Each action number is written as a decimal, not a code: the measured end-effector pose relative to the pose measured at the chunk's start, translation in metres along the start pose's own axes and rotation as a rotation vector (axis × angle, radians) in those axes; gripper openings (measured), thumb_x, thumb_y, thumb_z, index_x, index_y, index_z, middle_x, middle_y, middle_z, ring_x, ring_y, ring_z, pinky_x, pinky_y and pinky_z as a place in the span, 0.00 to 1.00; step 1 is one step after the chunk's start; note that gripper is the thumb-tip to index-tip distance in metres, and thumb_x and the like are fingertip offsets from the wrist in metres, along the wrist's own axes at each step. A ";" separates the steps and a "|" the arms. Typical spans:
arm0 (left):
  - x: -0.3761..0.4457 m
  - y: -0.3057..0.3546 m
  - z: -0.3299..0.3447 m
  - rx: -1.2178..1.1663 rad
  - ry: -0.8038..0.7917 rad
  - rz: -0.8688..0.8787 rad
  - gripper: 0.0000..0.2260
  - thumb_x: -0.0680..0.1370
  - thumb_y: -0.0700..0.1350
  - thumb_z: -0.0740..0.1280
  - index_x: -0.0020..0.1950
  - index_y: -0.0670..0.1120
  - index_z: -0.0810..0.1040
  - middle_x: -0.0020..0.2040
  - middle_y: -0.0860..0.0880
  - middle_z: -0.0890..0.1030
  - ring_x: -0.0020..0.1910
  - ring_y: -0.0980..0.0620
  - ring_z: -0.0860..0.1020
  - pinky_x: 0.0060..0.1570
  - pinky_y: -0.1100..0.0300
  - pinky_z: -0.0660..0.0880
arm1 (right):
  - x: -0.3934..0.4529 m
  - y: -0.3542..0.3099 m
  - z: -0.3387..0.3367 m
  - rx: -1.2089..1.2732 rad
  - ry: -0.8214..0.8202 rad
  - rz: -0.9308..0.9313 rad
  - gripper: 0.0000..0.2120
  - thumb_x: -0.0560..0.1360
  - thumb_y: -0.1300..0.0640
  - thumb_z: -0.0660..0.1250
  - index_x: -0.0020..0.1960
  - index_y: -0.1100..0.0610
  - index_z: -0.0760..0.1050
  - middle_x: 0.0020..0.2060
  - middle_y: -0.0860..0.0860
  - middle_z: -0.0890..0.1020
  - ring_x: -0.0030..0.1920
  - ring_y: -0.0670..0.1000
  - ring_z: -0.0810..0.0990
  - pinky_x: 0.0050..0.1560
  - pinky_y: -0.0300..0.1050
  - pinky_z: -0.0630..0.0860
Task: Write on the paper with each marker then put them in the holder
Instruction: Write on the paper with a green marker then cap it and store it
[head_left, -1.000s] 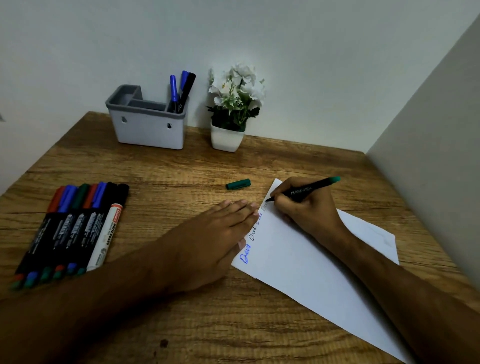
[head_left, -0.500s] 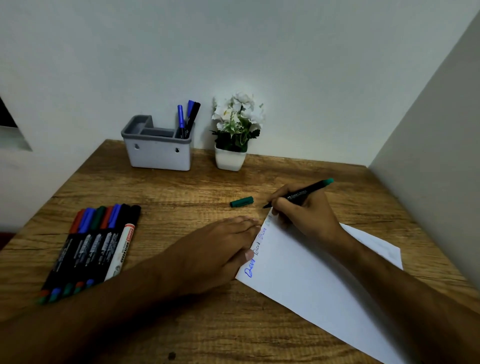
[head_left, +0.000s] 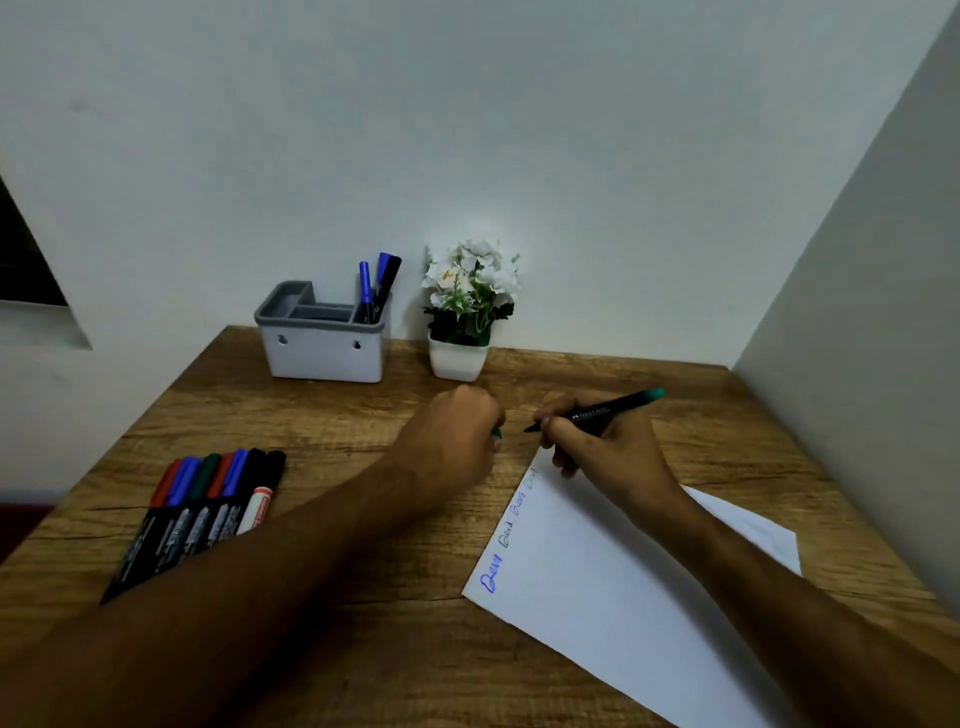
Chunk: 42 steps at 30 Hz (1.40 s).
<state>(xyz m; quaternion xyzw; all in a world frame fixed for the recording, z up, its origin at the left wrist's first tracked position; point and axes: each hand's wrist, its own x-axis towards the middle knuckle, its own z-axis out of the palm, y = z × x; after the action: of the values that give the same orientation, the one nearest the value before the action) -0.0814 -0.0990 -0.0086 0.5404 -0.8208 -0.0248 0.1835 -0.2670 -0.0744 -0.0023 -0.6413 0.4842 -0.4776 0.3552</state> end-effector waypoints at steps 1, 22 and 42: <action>0.002 0.000 0.002 -0.002 -0.002 0.001 0.08 0.77 0.46 0.68 0.55 0.47 0.82 0.52 0.49 0.81 0.51 0.49 0.80 0.47 0.55 0.78 | 0.000 0.000 -0.002 -0.001 -0.003 -0.001 0.07 0.76 0.69 0.69 0.47 0.60 0.84 0.33 0.52 0.85 0.29 0.49 0.81 0.30 0.46 0.79; -0.019 -0.002 -0.024 -1.741 -0.014 -0.931 0.08 0.79 0.32 0.65 0.57 0.31 0.77 0.50 0.35 0.83 0.46 0.44 0.84 0.39 0.58 0.83 | -0.016 -0.003 0.020 -0.128 -0.001 -0.391 0.05 0.75 0.60 0.74 0.50 0.57 0.86 0.38 0.48 0.86 0.35 0.53 0.85 0.35 0.60 0.81; -0.019 0.000 -0.032 -1.584 0.307 -1.034 0.04 0.79 0.33 0.64 0.49 0.37 0.79 0.39 0.40 0.81 0.26 0.51 0.82 0.27 0.63 0.78 | -0.006 -0.016 0.046 -0.007 -0.028 -0.292 0.08 0.79 0.65 0.71 0.41 0.64 0.81 0.33 0.57 0.84 0.29 0.54 0.81 0.30 0.51 0.78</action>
<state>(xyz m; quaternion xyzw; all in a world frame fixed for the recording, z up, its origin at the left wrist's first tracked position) -0.0642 -0.0764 0.0162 0.5523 -0.1927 -0.5794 0.5675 -0.2189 -0.0643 -0.0028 -0.7128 0.3825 -0.5135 0.2863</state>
